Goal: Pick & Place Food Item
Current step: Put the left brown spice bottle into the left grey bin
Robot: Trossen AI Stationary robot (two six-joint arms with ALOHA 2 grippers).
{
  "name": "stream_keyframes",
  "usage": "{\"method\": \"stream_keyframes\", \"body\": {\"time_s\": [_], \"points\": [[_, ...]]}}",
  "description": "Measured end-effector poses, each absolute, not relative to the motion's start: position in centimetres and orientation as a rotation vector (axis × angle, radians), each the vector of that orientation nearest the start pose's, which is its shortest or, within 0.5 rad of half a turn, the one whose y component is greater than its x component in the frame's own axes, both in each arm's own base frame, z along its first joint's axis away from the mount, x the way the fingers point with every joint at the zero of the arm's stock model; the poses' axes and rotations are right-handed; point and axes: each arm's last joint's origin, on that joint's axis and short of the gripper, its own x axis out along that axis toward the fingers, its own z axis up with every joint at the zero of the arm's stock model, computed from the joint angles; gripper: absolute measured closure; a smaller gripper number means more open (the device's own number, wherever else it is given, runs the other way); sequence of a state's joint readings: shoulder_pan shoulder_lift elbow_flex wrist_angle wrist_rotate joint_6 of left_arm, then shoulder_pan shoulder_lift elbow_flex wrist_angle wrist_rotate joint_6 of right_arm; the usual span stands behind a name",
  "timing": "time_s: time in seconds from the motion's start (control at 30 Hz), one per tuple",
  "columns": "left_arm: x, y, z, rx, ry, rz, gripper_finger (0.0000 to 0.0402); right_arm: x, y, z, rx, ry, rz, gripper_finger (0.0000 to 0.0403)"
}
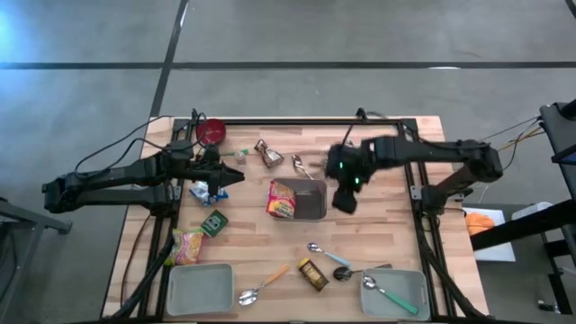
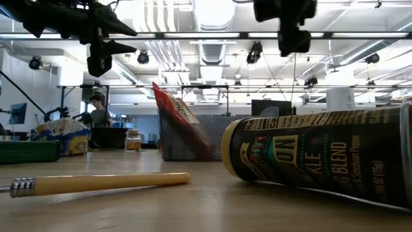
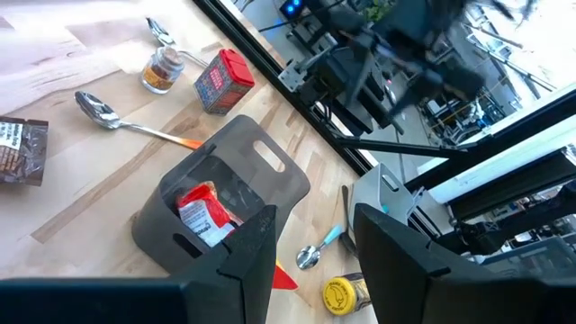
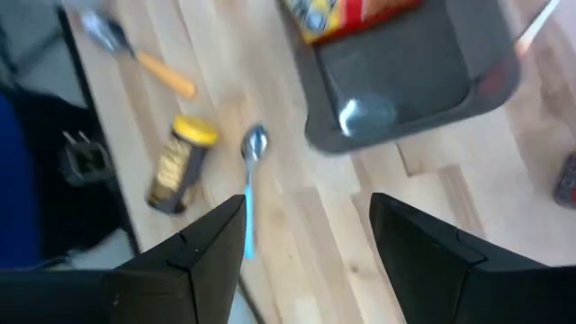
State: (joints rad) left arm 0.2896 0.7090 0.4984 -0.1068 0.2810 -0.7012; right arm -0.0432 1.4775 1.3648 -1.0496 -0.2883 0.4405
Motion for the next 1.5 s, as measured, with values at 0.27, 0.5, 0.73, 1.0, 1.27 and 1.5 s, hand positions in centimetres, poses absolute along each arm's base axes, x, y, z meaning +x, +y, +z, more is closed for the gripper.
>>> {"method": "stream_keyframes", "body": {"time_s": [0.27,0.5,0.73,1.0,1.27,1.5], "points": [[15.8,3.9,25.3,-0.762,0.294,0.113,0.0249,29.0,5.5,27.9,0.608,1.337,-0.126,0.0170],[15.8,3.9,25.3,-0.762,0.294,0.113,0.0249,29.1,9.9,25.3,0.613,1.462,-0.162,0.0170],[15.8,3.8,25.2,-0.765,0.300,0.108,0.0249,29.3,13.2,22.2,0.608,1.606,-0.173,0.0170],[15.4,3.6,24.3,-0.805,0.417,0.101,0.0249,29.4,15.0,19.9,0.608,1.710,-0.178,0.0170],[15.0,3.5,22.9,-0.874,0.553,0.167,0.0249,29.3,14.9,20.3,0.630,1.669,-0.255,0.0170],[15.8,4.4,22.5,-0.950,0.571,0.268,0.0249,29.0,14.5,21.6,0.662,1.586,-0.343,0.0170]]}}
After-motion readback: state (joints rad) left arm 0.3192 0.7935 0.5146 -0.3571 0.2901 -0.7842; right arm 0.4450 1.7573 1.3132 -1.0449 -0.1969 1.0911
